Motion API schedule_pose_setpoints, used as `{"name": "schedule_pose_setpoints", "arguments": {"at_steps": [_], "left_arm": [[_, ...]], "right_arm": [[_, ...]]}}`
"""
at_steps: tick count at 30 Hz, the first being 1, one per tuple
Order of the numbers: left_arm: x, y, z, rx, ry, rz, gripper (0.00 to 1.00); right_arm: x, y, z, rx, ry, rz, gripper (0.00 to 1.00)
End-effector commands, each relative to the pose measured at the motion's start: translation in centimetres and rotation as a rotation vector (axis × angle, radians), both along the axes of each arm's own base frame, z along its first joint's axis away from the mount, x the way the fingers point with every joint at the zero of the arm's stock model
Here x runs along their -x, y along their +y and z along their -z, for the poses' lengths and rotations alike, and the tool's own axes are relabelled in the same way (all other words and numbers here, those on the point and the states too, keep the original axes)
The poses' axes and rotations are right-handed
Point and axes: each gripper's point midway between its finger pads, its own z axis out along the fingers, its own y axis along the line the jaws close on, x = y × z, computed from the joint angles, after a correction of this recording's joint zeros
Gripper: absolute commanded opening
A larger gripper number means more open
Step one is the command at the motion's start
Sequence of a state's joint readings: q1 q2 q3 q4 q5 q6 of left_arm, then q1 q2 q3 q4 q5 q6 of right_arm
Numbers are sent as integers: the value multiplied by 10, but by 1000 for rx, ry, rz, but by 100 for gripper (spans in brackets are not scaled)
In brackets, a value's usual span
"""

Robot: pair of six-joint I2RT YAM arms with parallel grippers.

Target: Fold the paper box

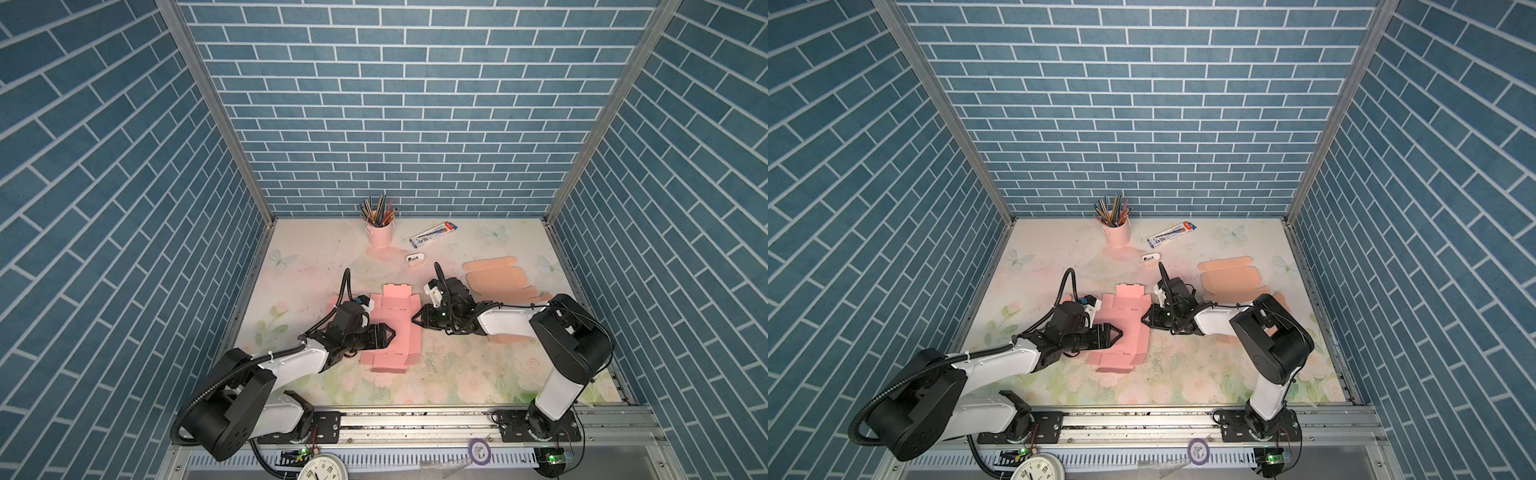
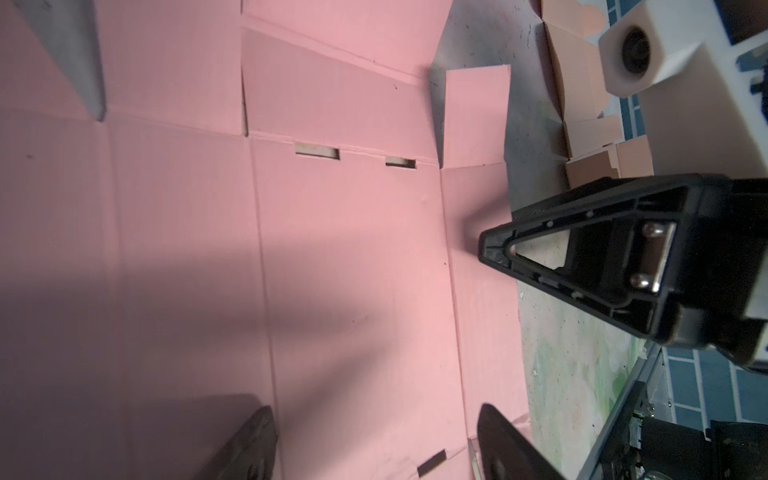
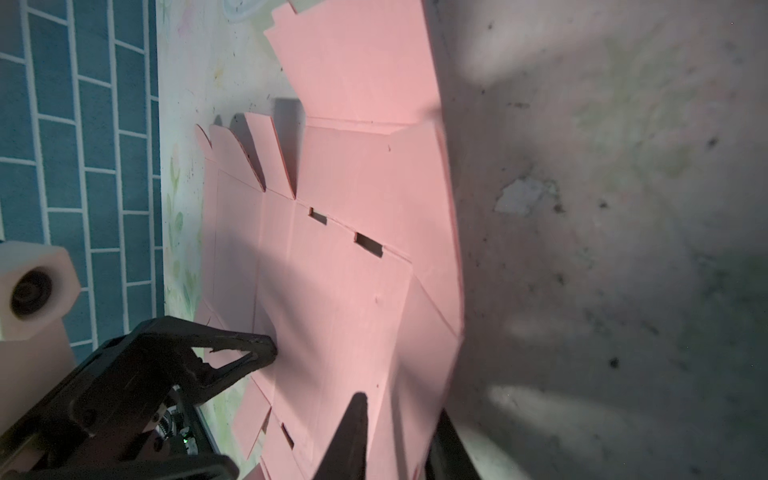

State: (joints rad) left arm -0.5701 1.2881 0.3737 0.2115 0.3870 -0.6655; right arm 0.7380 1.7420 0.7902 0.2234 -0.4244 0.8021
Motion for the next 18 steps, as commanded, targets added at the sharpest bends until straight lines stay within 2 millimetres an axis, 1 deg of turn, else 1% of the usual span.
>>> {"name": "schedule_pose_setpoints", "arguments": {"at_steps": [1,4,7,11,18], "left_arm": [[14,3,7,-7,37,17,78],[14,1,-5,29,2,22,78],[10,1,-13,24,-29,25,78],[7,3,-13,-3,-37,23,78],[3,6,-16,2,-45,7,78]], "right_arm": [[-2,6,0,-7,8,-1,20],[-4,5,1,12,7,-12,16],[-8,3,0,50,-6,-32,14],[-20,-6,0,129,-36,-55,12],[-45,-17,-4,138,-44,-81,12]]}}
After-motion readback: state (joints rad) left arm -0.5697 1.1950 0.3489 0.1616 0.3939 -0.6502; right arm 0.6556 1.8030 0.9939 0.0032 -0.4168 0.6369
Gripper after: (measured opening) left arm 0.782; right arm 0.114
